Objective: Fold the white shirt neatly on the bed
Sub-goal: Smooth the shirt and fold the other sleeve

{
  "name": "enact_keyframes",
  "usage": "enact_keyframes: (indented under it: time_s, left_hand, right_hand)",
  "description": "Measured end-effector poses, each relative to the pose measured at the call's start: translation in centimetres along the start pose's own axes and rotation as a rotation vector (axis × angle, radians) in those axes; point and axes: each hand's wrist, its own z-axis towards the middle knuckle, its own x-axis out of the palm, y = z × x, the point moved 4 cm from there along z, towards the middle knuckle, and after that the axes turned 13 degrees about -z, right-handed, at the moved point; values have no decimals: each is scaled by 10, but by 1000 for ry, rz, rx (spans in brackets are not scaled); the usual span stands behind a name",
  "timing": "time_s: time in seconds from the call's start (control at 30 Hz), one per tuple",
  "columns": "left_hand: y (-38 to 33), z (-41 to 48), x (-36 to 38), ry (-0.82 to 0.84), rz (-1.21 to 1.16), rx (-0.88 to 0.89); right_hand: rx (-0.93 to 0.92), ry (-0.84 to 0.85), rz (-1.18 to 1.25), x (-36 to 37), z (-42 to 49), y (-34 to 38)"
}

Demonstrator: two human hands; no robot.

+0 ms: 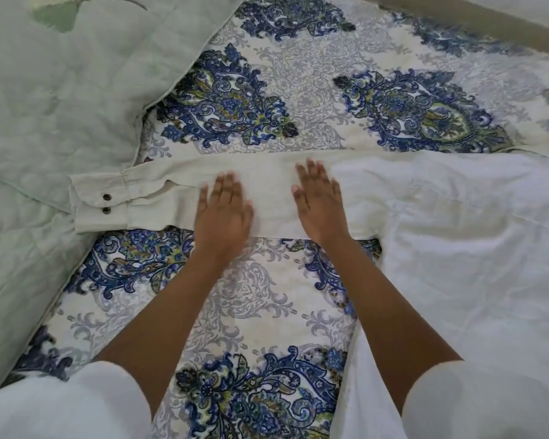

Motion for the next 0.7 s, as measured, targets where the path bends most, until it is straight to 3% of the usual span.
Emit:
enact_keyframes:
  time_s: [0.07, 0.17, 0.27, 0.4, 0.57, 0.7]
  left_hand:
    - [-51, 18, 5, -5, -18, 172]
    - [-119, 45, 41, 136, -27, 340]
    - [-154, 58, 79, 264, 77, 436]
    - [-143, 92, 86, 177, 96, 384]
    - [-129, 111, 76, 75, 97, 219]
    - [-140, 68, 88, 142, 88, 402]
  right_hand:
    - [127, -67, -57, -12, -1, -32]
    - [329, -71, -92, -20, -6, -90]
    - [363, -32, -141, -14, -13, -130]
    - [313, -42, -248, 4, -24, -159]
    - [473, -15, -155, 3, -5, -169]
    - [451, 82, -132, -1, 2, -168]
